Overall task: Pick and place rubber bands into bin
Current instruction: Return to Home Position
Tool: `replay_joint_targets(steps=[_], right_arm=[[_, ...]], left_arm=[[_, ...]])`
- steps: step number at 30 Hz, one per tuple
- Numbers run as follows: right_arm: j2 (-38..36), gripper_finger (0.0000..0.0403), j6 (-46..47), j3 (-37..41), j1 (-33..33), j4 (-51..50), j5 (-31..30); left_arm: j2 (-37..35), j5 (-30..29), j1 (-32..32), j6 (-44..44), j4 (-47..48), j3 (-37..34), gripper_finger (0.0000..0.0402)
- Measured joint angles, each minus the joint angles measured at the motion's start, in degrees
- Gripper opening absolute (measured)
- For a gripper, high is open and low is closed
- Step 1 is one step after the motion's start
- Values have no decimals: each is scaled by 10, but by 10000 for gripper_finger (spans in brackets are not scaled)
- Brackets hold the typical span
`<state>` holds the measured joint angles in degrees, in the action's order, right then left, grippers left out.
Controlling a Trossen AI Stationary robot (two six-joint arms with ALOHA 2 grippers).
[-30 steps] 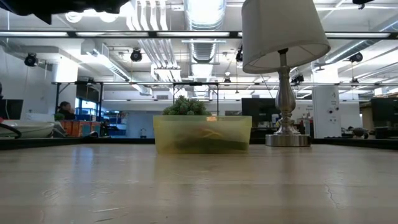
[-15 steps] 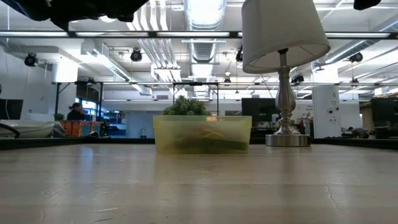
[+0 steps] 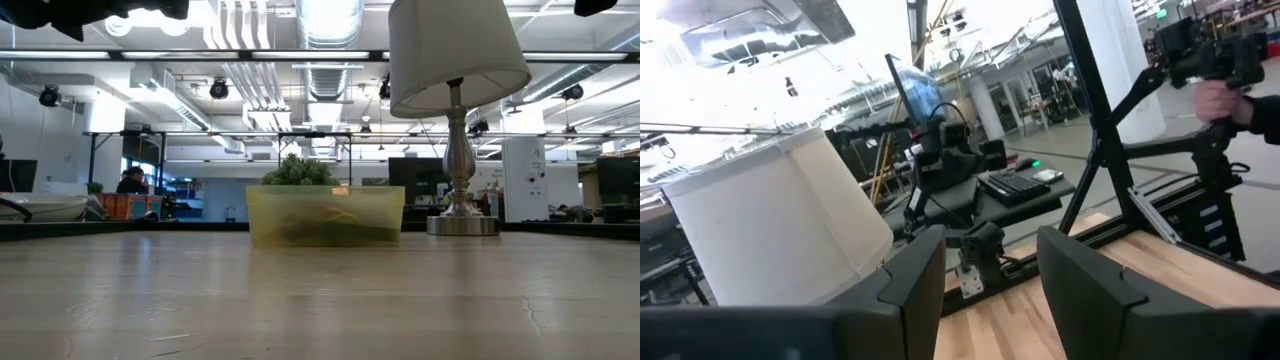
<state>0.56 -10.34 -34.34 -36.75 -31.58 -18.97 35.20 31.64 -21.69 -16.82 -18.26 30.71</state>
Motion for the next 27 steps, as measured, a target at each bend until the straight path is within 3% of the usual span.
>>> replay_joint_targets(steps=[5,10,18,21,25,27], right_arm=[[58,56,2,7,0,14,0],[164,56,34,20,11,59,-3],[351,56,8,9,96,205,-9],[411,54,14,-30,217,200,116],[487,50,-23,-74,422,193,431],[510,49,-44,-92,488,194,540]], left_arm=[[-11,-2,0,0,-4,-15,144],[-13,-4,0,0,-4,-23,144],[-12,-4,0,1,-3,-28,144],[-12,-4,0,2,-2,-29,144],[-11,-4,0,15,5,-29,144],[-13,-4,0,15,29,-29,144]])
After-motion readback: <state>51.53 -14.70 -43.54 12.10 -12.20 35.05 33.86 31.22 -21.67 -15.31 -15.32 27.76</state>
